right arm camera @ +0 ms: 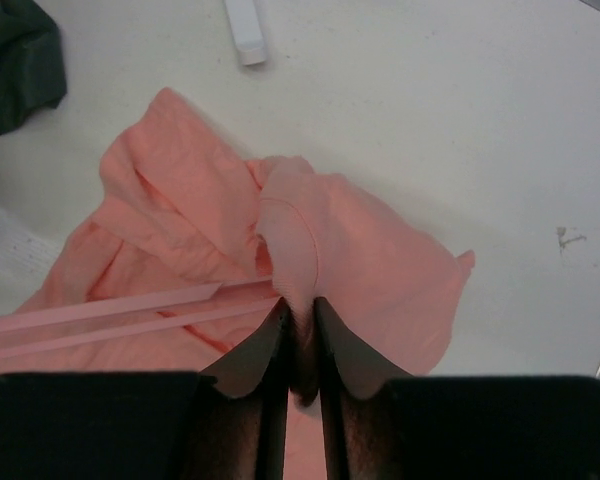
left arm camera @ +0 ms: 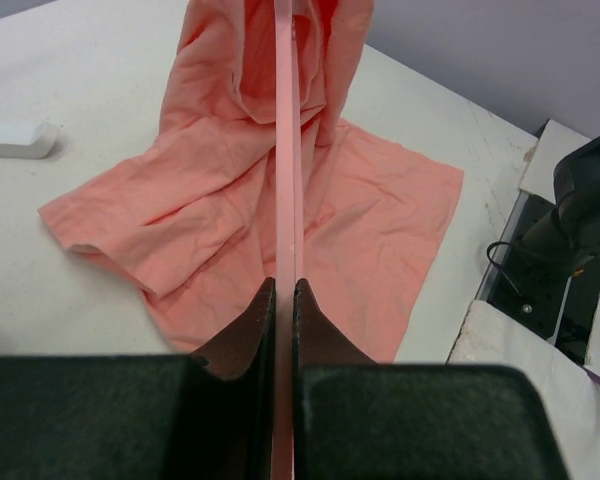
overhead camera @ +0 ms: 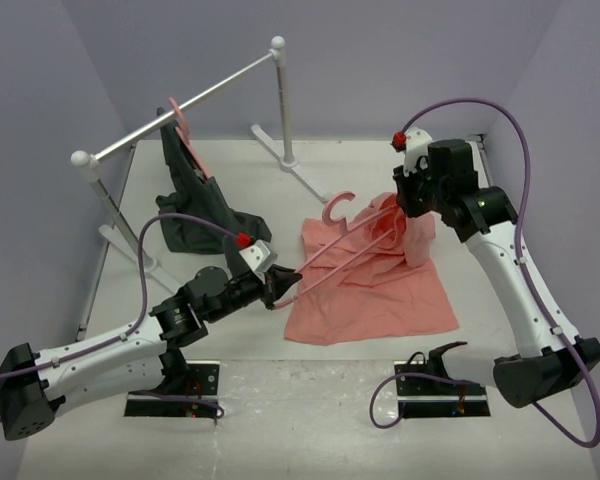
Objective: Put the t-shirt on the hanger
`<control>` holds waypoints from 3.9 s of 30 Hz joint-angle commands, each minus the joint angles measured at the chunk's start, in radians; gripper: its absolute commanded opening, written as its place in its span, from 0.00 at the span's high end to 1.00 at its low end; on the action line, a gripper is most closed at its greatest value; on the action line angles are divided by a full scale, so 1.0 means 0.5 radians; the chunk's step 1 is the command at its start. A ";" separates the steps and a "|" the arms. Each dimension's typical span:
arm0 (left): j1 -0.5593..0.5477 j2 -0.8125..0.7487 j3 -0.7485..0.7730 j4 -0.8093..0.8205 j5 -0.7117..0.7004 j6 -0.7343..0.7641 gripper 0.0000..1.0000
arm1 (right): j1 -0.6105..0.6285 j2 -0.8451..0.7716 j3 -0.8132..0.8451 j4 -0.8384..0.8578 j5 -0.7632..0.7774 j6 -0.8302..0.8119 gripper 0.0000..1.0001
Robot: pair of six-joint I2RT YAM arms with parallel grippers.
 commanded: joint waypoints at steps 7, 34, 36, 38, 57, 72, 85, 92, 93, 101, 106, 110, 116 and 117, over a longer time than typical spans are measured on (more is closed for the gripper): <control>-0.011 0.367 -0.183 0.724 0.033 -0.101 1.00 | -0.031 -0.032 -0.417 0.416 0.654 0.143 0.61; -0.013 0.799 -0.095 1.103 0.156 -0.161 1.00 | 0.276 -0.566 -0.904 0.470 0.821 0.936 0.50; -0.013 0.795 -0.094 1.094 0.144 -0.160 1.00 | 0.278 -0.569 -0.961 0.519 0.797 0.941 0.58; -0.013 0.789 -0.096 1.096 0.139 -0.161 1.00 | 0.278 -0.555 -1.003 0.546 0.768 0.936 0.61; -0.013 0.708 -0.110 1.082 0.188 -0.162 1.00 | 0.167 -0.020 -0.840 0.757 1.110 0.657 0.55; -0.013 0.769 -0.080 1.079 0.249 -0.142 1.00 | 0.105 0.062 -0.906 1.217 1.160 0.470 0.71; -0.013 0.804 -0.053 1.117 0.243 -0.144 1.00 | -0.005 0.125 -0.870 1.226 0.862 0.405 1.00; -0.013 0.818 -0.021 1.036 0.029 -0.193 1.00 | -0.008 0.028 -0.839 1.068 0.796 0.517 1.00; -0.013 0.822 -0.016 1.037 0.000 -0.196 1.00 | -0.008 0.001 -0.847 1.054 0.726 0.542 1.00; -0.013 0.883 0.032 0.978 -0.117 -0.248 1.00 | 0.011 -0.252 -0.904 0.951 0.459 0.665 1.00; -0.013 0.848 -0.025 1.083 -0.044 -0.261 1.00 | 0.029 -0.324 -0.889 0.875 0.363 0.702 1.00; -0.013 0.804 -0.071 1.285 0.223 -0.224 1.00 | 0.032 -0.247 -0.753 0.736 0.342 0.671 1.00; -0.013 0.643 -0.203 1.422 0.357 -0.175 1.00 | 0.020 -0.137 -0.325 0.422 0.409 0.556 1.00; -0.013 0.571 -0.255 1.445 0.337 -0.162 1.00 | 0.023 -0.046 -0.153 0.309 0.364 0.517 1.00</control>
